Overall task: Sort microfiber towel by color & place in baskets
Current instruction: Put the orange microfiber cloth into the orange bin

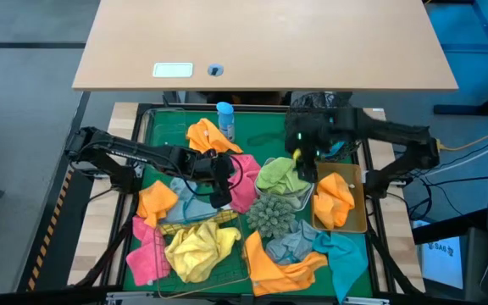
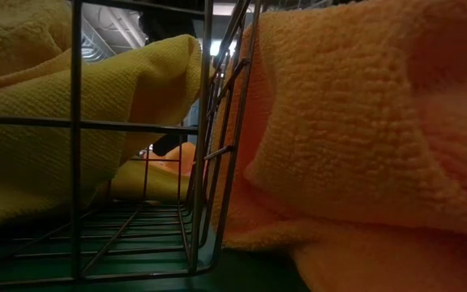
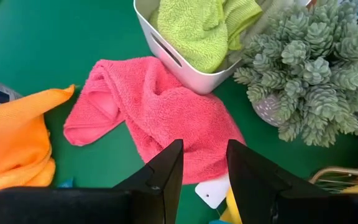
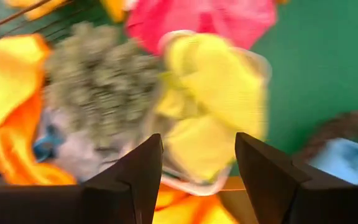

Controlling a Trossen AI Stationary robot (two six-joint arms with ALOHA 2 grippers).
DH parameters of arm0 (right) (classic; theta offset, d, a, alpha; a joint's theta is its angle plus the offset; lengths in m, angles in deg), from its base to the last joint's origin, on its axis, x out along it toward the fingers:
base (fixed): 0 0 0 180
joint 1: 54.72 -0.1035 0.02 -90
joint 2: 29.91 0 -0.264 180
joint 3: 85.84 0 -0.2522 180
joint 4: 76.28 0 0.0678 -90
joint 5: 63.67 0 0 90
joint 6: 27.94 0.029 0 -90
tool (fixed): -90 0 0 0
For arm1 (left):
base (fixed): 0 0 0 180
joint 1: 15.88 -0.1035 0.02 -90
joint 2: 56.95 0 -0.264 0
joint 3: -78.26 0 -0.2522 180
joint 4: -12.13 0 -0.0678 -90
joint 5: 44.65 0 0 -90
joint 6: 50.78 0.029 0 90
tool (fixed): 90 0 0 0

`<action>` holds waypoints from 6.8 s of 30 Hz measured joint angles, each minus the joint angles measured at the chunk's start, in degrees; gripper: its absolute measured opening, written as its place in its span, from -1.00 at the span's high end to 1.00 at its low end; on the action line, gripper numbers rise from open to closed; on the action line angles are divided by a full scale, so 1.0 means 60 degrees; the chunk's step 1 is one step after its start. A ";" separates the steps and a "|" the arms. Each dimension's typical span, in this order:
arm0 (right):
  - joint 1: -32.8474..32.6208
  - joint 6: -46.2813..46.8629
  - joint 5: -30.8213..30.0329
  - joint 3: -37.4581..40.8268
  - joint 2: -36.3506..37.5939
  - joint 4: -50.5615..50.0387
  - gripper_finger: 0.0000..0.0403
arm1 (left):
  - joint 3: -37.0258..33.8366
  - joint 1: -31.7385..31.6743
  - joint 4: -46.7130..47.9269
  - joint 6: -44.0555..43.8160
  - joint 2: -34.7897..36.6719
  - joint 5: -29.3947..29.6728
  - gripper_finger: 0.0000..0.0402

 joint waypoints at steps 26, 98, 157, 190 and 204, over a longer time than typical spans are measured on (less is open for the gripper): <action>-0.7183 0.4708 -0.1440 0.2726 -0.0007 0.4743 0.00 | 0.0000 0.0018 0.0000 -0.0019 0.0000 -0.0004 0.41; -0.7465 0.7622 -0.1559 0.6364 0.4544 0.7793 0.98 | 0.0000 0.0120 -0.0065 -0.0044 0.0000 -0.0122 0.41; -0.7468 0.7725 -0.3500 0.8906 1.0229 0.4148 0.99 | 0.0000 0.0120 -0.0320 -0.0616 0.0000 -0.0080 0.41; -0.7468 1.0233 -0.3290 1.0976 0.8983 0.3854 0.68 | 0.0000 0.0120 -0.0397 -0.0526 0.0000 -0.0076 0.41; -0.7465 1.0185 -0.1731 0.9104 0.8990 0.2124 0.23 | 0.0000 0.0120 -0.0397 -0.0518 0.0000 -0.0076 0.41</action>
